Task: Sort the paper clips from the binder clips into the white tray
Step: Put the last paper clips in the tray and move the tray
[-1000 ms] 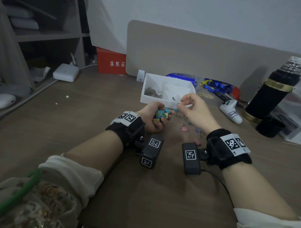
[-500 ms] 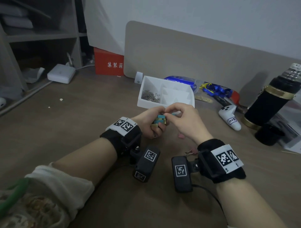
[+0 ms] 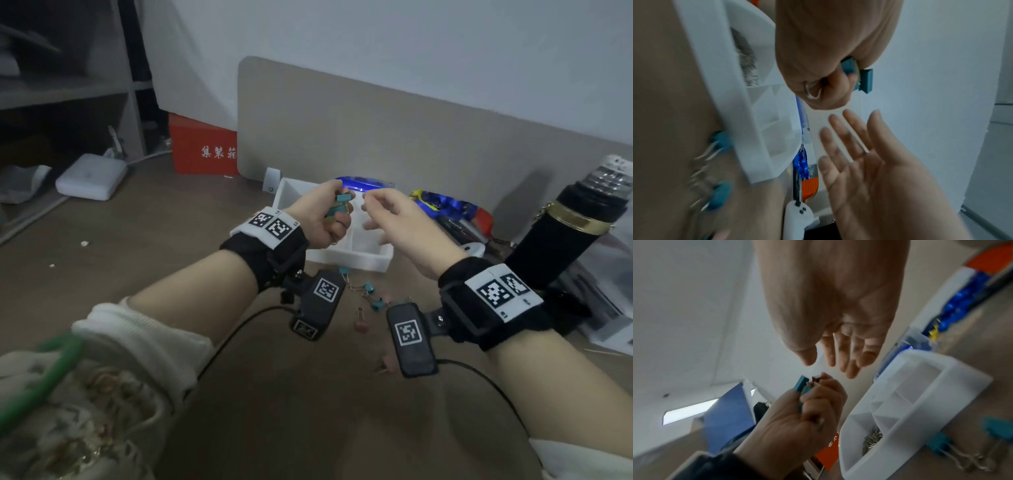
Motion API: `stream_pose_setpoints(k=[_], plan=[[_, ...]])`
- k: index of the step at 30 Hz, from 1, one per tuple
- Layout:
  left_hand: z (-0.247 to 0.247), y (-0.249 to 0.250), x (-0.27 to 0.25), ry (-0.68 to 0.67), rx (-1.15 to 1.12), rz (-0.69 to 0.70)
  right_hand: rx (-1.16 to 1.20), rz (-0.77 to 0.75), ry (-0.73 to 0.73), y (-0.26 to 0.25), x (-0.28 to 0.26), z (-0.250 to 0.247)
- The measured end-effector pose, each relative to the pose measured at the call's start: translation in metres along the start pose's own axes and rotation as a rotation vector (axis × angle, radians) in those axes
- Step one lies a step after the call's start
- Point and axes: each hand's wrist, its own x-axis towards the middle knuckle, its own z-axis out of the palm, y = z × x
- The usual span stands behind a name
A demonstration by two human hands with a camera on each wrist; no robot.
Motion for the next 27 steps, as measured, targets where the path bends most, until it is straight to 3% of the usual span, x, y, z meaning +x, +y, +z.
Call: stream_pose_setpoints(k=[4,6,12,19,27], plan=[[0.022,0.015,0.033,0.061,0.143,0.117,0.519,0.211,-0.146,-0.007,0.026,-0.002],[0.027,0.018,0.049,0.116,0.261,0.209,0.628,0.263,-0.167,-0.01,0.039,-0.004],[0.025,0.02,0.093,0.2,0.515,0.431,0.675,0.356,-0.197,0.001,0.078,-0.005],[0.015,0.007,0.126,0.197,1.383,0.574,0.862,0.509,-0.17,0.033,0.102,-0.003],[0.013,-0.007,0.136,0.156,1.668,0.651,0.764,0.578,-0.099,0.047,0.101,-0.008]])
